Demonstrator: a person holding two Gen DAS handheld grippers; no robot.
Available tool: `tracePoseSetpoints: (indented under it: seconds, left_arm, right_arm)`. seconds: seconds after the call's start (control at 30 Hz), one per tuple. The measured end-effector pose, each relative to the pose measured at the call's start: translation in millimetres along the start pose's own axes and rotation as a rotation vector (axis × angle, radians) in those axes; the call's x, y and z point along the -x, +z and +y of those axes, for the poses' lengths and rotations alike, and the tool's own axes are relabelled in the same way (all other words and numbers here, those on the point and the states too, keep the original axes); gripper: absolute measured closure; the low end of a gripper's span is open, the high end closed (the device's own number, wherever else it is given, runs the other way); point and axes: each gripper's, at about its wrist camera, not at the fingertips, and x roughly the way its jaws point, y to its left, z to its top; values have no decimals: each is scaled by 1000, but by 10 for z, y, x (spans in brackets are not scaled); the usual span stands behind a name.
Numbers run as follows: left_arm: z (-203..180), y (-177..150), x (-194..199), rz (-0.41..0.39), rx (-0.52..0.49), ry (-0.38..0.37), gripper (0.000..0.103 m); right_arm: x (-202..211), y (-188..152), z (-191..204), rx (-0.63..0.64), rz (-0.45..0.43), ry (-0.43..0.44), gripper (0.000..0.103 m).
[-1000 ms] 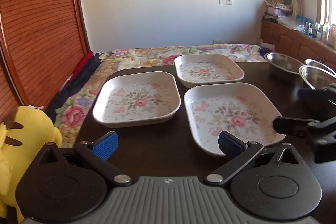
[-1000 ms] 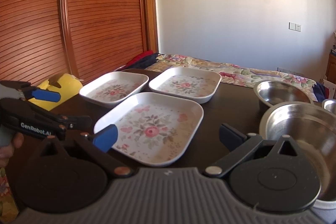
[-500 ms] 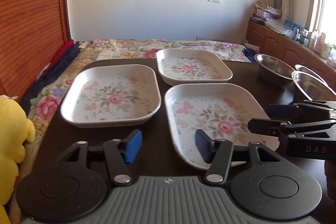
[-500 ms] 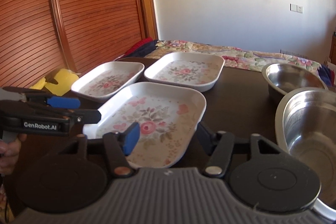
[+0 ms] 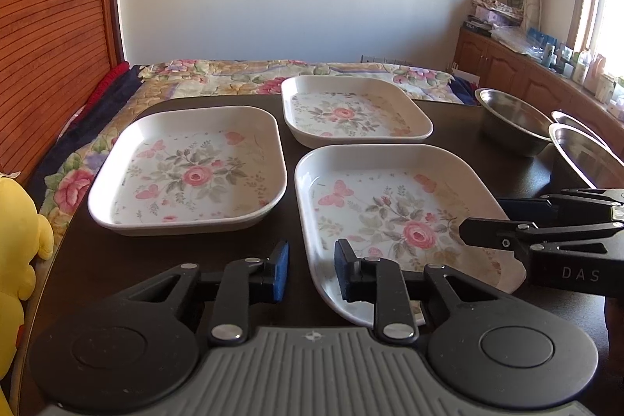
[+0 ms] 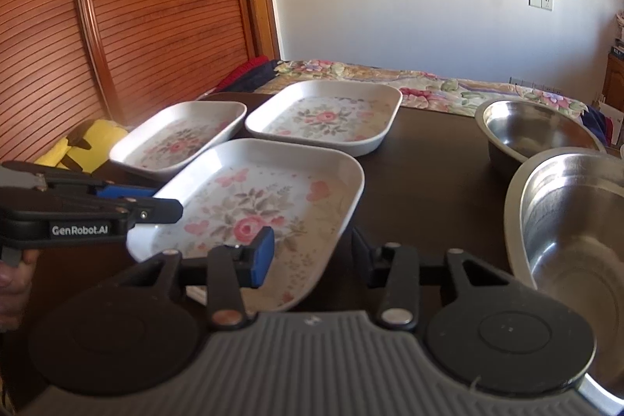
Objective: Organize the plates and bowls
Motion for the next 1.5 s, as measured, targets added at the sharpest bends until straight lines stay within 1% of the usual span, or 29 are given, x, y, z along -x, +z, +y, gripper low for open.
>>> tracePoseSetpoints:
  seconds: [0.03, 0.07, 0.1, 0.17, 0.23, 0.37, 0.6, 0.97, 1.2, 1.5]
  left_arm:
    - [-3, 1, -4, -1, -2, 0, 77]
    - [-5, 2, -6, -3, -3, 0, 81]
    - [-7, 6, -9, -4, -4, 0, 83]
    - [-14, 8, -15, -7, -9, 1, 86]
    - [-24, 6, -17, -10, -13, 3, 88]
    - [-39, -26, 10, -16, -12, -3, 90]
    - [-97, -106, 164, -27, -8, -35, 90]
    - [-172, -290, 522, -47, -12, -58, 90]
    - [-203, -479, 709, -50, -9, -57, 90]
    - [-277, -693, 924, -51, -31, -54, 89]
  right_arm:
    - [-17, 7, -11, -7, 7, 2, 60]
    - [-29, 14, -25, -15, 13, 4, 60]
    - [-43, 17, -39, -23, 17, 8, 60]
    - [-63, 22, -70, -38, 21, 15, 64]
    - [-71, 34, -77, -38, 23, 11, 74]
    - [-60, 25, -88, -32, 22, 6, 80]
    - [35, -9, -123, -35, 10, 3, 80]
    - [357, -134, -62, -38, -29, 17, 80]
    - [562, -278, 37, -29, -43, 21, 80]
    - [745, -489, 147, -52, -46, 27, 80]
